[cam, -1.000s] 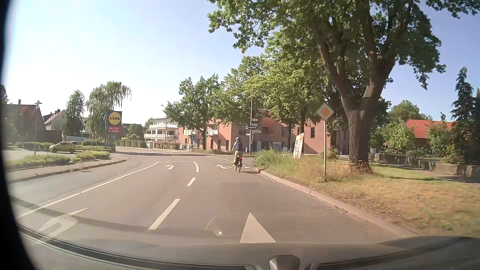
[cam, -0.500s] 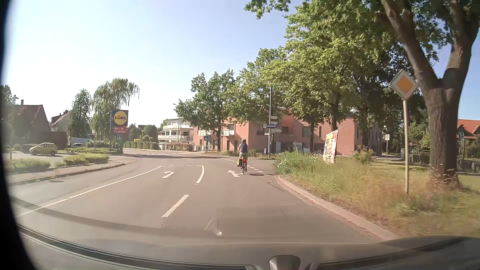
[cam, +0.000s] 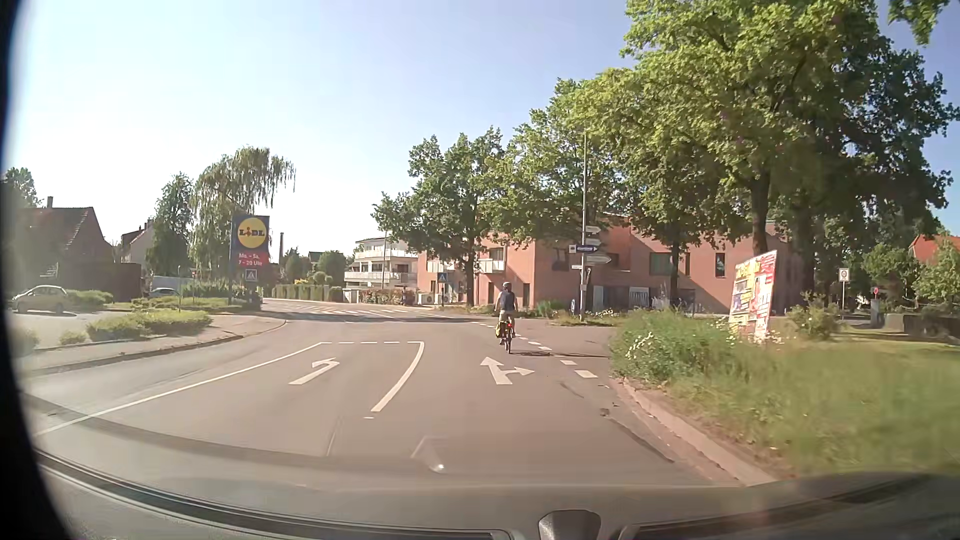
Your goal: Follow the waypoints while adhering to traffic rules and regulations
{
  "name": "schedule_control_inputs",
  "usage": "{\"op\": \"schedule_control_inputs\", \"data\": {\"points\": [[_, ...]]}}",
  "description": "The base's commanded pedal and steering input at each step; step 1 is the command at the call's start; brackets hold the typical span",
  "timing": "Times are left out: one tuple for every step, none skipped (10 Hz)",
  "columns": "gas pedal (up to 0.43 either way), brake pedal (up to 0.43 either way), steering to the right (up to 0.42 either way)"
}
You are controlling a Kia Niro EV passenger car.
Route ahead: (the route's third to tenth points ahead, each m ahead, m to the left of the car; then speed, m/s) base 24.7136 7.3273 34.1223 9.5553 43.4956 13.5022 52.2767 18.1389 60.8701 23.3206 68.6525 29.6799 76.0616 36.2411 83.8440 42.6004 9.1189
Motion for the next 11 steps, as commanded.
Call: {"op": "schedule_control_inputs", "data": {"points": [[0.087, 0.006, -0.049], [0.087, 0.006, -0.044], [0.087, 0.006, -0.038], [0.087, 0.006, -0.036], [0.087, 0.006, -0.036], [0.087, 0.006, -0.036], [0.087, 0.006, -0.036], [0.087, 0.006, -0.036], [0.087, 0.006, -0.034], [0.087, 0.006, -0.032], [0.087, 0.006, -0.030]]}}
